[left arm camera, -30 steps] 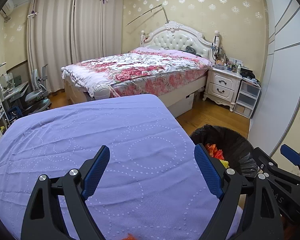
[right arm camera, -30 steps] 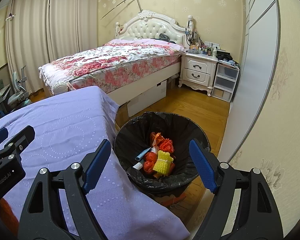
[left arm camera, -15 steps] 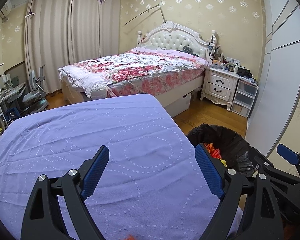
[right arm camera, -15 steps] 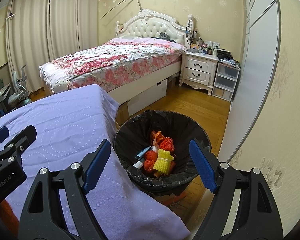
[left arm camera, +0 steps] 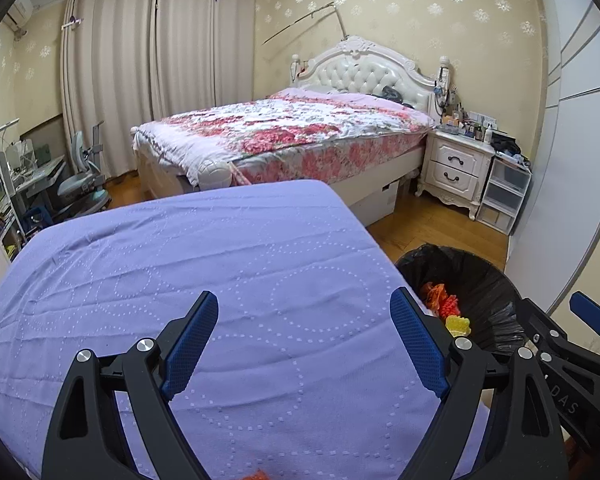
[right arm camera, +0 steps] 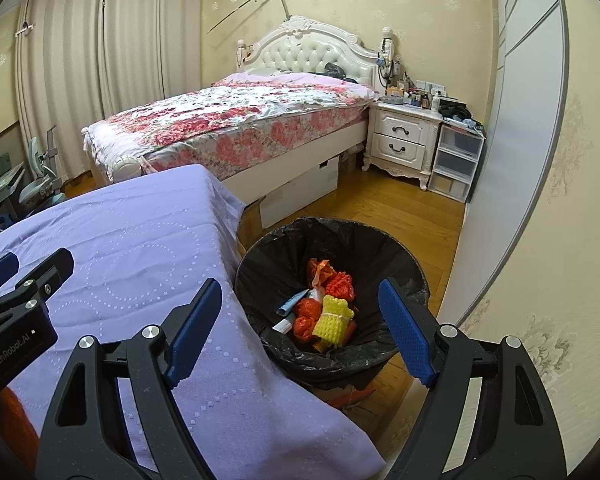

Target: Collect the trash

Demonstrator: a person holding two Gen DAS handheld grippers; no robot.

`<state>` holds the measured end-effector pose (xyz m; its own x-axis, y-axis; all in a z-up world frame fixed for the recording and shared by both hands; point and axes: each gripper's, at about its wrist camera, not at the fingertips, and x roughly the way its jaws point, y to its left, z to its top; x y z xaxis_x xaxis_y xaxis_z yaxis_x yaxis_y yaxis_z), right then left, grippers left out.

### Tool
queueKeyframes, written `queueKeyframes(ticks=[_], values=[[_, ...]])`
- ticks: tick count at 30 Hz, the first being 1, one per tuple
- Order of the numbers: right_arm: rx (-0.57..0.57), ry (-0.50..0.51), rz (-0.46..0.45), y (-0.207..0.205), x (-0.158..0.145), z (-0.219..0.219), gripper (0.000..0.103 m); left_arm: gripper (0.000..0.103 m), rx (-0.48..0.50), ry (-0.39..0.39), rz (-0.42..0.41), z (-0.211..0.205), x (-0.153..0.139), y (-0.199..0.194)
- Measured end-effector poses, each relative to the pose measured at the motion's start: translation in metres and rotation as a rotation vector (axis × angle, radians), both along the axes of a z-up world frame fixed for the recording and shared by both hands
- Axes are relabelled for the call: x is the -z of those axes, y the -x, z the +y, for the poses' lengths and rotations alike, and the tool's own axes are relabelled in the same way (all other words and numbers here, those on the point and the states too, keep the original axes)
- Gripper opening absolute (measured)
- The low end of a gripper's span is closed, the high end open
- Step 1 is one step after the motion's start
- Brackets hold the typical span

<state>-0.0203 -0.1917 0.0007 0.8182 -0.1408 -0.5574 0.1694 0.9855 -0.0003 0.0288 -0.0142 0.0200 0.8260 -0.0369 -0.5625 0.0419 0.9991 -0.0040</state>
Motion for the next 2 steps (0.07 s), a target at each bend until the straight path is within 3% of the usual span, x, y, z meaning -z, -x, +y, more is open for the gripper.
queueKeyframes(ticks=[2], values=[[-0.008, 0.002, 0.006, -0.0012, 0.0009, 0.0037, 0.079, 0.085, -0.012, 0.003, 0.014, 0.0060, 0.0033, -0.0022]])
